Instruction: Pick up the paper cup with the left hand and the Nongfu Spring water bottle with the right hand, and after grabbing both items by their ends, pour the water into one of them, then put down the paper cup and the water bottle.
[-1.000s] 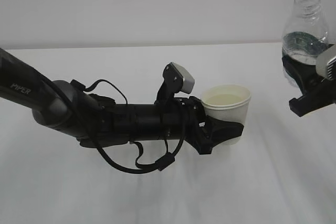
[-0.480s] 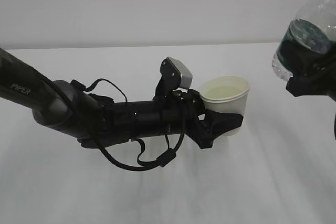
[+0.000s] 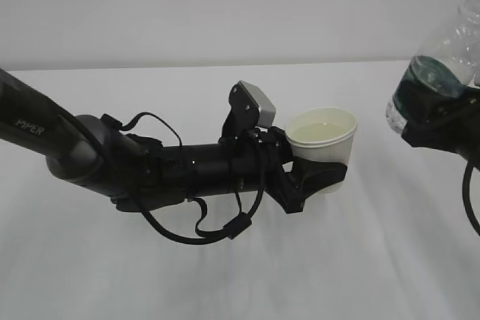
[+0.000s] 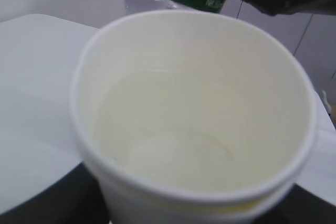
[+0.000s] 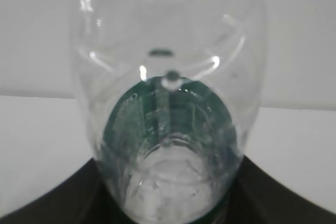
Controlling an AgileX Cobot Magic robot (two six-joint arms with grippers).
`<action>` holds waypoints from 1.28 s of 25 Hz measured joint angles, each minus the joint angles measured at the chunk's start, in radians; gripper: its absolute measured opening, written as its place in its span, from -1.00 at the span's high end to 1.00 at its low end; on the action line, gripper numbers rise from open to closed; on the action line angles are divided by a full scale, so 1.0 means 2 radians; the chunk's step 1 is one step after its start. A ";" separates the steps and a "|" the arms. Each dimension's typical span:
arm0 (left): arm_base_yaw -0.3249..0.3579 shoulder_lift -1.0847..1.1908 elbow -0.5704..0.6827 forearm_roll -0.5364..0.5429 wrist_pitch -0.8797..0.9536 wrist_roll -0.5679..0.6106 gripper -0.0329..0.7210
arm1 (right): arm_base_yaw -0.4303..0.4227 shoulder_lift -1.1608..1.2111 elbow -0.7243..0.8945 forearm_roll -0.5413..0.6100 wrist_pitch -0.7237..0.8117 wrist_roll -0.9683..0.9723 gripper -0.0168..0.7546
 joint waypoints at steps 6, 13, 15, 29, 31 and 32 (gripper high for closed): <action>0.000 0.000 0.000 0.000 0.000 0.000 -0.25 | 0.000 0.039 -0.002 0.038 0.000 -0.009 -0.01; 0.000 0.000 0.000 0.000 0.000 0.010 -0.25 | 0.000 0.089 -0.028 0.048 0.000 -0.026 -0.01; 0.000 0.000 0.000 0.000 0.000 0.011 -0.25 | 0.000 0.105 -0.041 0.048 0.000 -0.026 -0.01; 0.000 0.000 0.000 -0.001 0.000 0.012 -0.25 | 0.000 0.210 -0.128 0.049 0.000 -0.027 -0.01; 0.000 0.000 0.000 -0.001 0.000 0.012 -0.25 | 0.000 0.223 -0.141 0.049 0.000 -0.027 -0.01; 0.000 0.000 0.000 -0.001 0.000 0.013 -0.25 | 0.000 0.231 -0.147 0.049 0.000 -0.027 -0.01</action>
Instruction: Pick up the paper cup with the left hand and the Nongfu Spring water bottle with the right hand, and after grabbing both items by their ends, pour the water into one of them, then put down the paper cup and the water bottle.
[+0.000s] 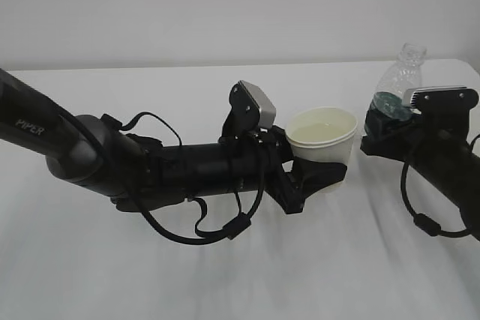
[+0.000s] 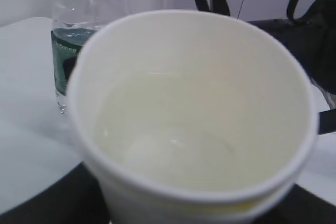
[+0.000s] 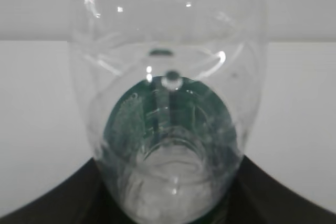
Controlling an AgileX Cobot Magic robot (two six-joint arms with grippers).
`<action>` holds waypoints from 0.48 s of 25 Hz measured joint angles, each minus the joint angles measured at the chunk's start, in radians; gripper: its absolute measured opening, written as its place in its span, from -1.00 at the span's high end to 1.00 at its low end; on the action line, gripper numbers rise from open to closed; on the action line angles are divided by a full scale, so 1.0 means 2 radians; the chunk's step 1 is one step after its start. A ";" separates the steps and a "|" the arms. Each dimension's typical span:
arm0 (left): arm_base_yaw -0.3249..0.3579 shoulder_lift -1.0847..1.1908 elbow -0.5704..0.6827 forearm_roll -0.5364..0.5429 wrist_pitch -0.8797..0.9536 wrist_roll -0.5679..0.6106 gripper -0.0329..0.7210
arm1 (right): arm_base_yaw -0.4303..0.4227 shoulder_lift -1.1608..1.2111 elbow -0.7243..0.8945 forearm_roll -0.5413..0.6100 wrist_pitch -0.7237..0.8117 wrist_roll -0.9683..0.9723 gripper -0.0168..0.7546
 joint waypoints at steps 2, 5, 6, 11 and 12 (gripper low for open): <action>0.000 0.000 0.000 -0.001 0.000 0.000 -0.25 | 0.000 0.012 -0.009 0.000 0.000 0.000 -0.01; 0.000 0.000 0.000 -0.001 0.000 0.000 -0.25 | 0.000 0.023 -0.023 0.000 0.000 0.000 -0.01; 0.000 0.000 0.000 -0.001 0.000 0.000 -0.25 | 0.000 0.026 -0.029 0.000 0.000 0.000 -0.01; 0.000 0.000 0.000 -0.001 0.000 0.001 -0.25 | 0.000 0.049 -0.054 0.000 -0.001 0.000 -0.01; 0.000 0.000 0.000 -0.001 0.000 0.001 -0.25 | 0.000 0.051 -0.056 0.000 -0.001 0.000 -0.01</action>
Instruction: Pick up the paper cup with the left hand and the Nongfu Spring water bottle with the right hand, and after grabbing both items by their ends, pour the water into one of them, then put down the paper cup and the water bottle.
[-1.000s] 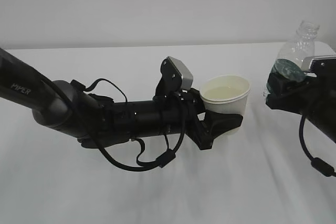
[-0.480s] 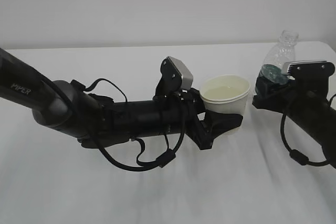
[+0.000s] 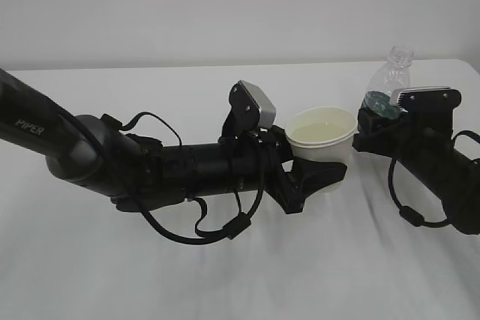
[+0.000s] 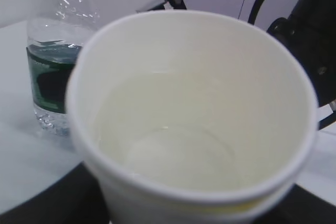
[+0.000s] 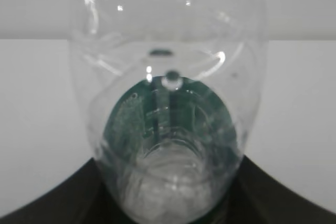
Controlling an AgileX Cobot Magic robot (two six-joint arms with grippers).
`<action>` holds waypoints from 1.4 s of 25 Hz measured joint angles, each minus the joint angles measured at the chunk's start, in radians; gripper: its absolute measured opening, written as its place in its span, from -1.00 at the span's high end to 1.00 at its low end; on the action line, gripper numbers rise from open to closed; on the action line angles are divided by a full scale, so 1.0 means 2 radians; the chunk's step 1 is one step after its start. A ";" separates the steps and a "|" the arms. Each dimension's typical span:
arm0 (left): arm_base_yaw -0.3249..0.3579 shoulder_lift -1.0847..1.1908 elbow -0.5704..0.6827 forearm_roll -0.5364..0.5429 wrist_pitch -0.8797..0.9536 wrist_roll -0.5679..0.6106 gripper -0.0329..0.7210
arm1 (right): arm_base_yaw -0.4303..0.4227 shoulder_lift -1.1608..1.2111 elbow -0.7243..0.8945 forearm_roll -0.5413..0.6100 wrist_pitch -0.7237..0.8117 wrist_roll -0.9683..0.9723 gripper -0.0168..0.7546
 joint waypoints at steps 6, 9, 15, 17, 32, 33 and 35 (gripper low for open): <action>0.000 0.000 0.000 -0.008 0.000 0.010 -0.25 | 0.000 0.014 -0.014 0.000 -0.001 -0.001 -0.01; 0.000 0.000 0.000 -0.011 0.000 0.010 -0.25 | 0.000 0.021 -0.019 0.000 -0.004 -0.001 -0.01; 0.000 0.000 0.000 -0.013 0.000 0.011 -0.25 | 0.000 0.024 -0.020 -0.002 -0.011 -0.001 -0.01; 0.000 0.000 0.000 -0.013 0.001 0.011 -0.25 | 0.000 0.024 -0.020 -0.003 -0.011 -0.001 -0.05; 0.000 0.000 0.000 -0.018 0.002 0.011 -0.25 | 0.000 0.024 -0.020 -0.019 -0.012 0.008 -0.49; 0.000 0.000 0.000 -0.019 0.002 0.011 -0.25 | 0.000 0.024 -0.020 -0.022 -0.012 0.008 -0.51; 0.000 0.000 0.000 -0.019 0.002 0.011 -0.25 | 0.000 0.024 -0.020 -0.027 -0.012 0.008 -0.54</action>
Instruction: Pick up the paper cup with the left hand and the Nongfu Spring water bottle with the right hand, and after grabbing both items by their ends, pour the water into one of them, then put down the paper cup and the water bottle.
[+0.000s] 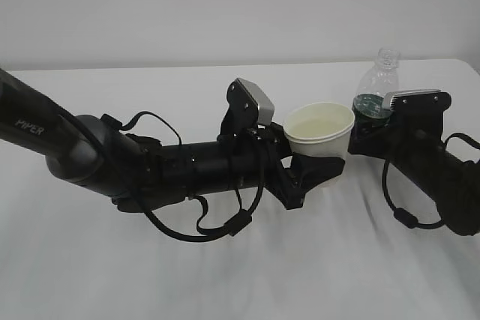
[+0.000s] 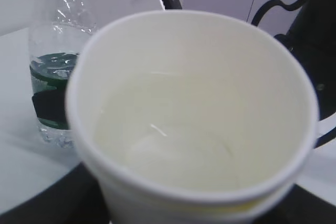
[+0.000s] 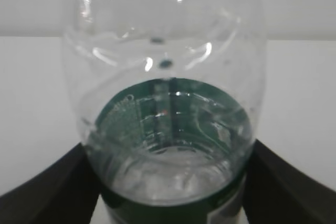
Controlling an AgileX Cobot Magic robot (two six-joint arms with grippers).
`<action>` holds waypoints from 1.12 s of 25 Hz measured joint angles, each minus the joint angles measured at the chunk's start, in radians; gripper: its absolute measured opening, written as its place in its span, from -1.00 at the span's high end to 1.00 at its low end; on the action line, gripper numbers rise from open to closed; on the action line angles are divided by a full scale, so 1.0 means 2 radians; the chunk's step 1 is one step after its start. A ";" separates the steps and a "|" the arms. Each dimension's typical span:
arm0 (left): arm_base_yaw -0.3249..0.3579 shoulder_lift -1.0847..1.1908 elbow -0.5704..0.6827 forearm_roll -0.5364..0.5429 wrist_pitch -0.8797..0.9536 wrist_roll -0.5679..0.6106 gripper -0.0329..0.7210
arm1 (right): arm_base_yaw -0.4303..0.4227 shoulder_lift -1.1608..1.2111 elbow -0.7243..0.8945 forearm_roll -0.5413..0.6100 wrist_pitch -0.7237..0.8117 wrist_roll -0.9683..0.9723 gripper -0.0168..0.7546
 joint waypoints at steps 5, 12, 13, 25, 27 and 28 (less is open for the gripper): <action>0.000 0.000 0.000 0.000 0.000 0.000 -0.25 | 0.000 -0.018 0.022 -0.002 0.000 0.000 -0.56; 0.000 0.000 0.000 -0.001 0.000 0.000 -0.25 | 0.000 -0.045 0.054 -0.004 0.000 0.000 -0.56; 0.000 0.000 0.000 -0.001 0.000 0.000 -0.25 | 0.000 -0.047 0.059 -0.004 0.000 0.000 -0.56; 0.000 0.000 0.000 -0.025 0.000 0.000 -0.25 | 0.000 -0.104 0.123 -0.009 0.000 0.000 -0.56; 0.000 0.000 0.000 -0.027 0.000 0.000 -0.25 | 0.000 -0.116 0.137 -0.009 0.000 0.000 -0.56; 0.000 0.000 0.000 -0.028 0.000 0.000 -0.25 | 0.000 -0.122 0.143 -0.009 0.000 0.000 -0.56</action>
